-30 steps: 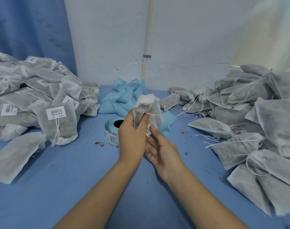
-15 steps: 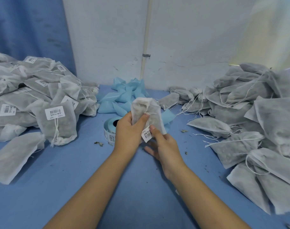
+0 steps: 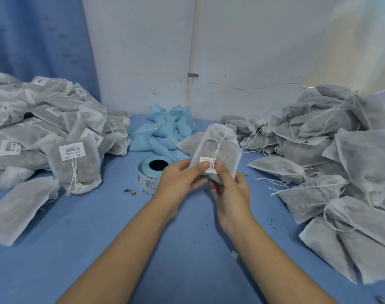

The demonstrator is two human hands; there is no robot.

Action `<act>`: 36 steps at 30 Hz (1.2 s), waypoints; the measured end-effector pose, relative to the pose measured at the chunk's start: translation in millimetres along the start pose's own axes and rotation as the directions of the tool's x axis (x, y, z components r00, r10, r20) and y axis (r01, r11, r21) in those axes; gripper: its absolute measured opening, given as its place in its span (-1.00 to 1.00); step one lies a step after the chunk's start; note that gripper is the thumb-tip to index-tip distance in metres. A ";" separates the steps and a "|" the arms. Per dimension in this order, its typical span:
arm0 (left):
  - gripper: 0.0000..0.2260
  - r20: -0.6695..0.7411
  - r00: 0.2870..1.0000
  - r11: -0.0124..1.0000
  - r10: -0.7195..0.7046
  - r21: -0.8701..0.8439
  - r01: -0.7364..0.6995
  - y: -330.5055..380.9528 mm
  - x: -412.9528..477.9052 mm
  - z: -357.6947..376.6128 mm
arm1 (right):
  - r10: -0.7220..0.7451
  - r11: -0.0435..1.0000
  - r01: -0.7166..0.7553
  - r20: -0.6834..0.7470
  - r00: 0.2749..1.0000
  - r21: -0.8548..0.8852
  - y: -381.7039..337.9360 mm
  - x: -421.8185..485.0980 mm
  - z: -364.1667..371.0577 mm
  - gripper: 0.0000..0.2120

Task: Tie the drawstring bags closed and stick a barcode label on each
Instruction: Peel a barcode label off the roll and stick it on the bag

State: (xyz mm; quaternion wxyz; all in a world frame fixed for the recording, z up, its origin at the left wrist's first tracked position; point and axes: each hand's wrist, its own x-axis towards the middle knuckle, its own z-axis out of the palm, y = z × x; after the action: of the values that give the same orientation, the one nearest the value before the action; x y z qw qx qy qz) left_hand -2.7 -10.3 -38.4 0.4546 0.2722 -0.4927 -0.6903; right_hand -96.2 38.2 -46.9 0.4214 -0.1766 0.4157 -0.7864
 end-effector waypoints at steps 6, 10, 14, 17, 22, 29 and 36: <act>-0.92 -0.004 0.996 0.985 -0.088 -0.150 0.086 0.3 1.4 -5.9 | 0.028 0.999 -0.024 0.092 0.995 -0.041 -1.1 1.0 -1.4 -0.86; -0.93 -0.022 0.998 0.990 -0.065 -0.128 0.062 1.7 2.0 -6.0 | 0.021 0.997 -0.014 0.096 0.995 -0.074 -2.2 0.3 -0.7 -0.92; -0.84 -0.065 0.990 0.920 0.125 0.382 -0.091 4.7 3.6 -11.0 | 0.034 0.981 -0.020 0.070 0.997 -0.192 -1.3 1.6 -2.1 -0.95; -0.79 -0.150 0.971 0.922 0.184 0.369 -0.118 10.9 5.3 -12.9 | 0.063 0.973 -0.050 0.053 0.997 -0.227 1.4 4.1 -2.6 -0.92; -0.95 -0.234 0.954 0.840 0.188 -0.465 -0.280 36.5 13.8 -18.1 | 0.090 0.968 -0.077 0.044 0.995 -0.237 7.0 8.5 -5.0 -0.96; -0.91 -0.048 0.987 0.918 0.156 -0.361 -0.163 34.8 8.6 -14.5 | 0.036 0.995 -0.037 -0.012 0.999 -0.095 4.7 17.1 -11.3 -0.79; -0.83 -0.039 0.995 0.994 0.089 -0.060 -0.091 21.5 4.0 0.3 | -0.048 0.999 0.046 -0.174 0.984 -0.016 -25.6 46.6 -35.8 -0.50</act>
State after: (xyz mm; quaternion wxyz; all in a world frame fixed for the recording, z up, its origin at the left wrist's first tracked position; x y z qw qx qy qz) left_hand 3.1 -16.0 -18.1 0.5022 0.2479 -0.4747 -0.6790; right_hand -159.1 26.2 -50.9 0.3638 -0.1196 0.4513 -0.8060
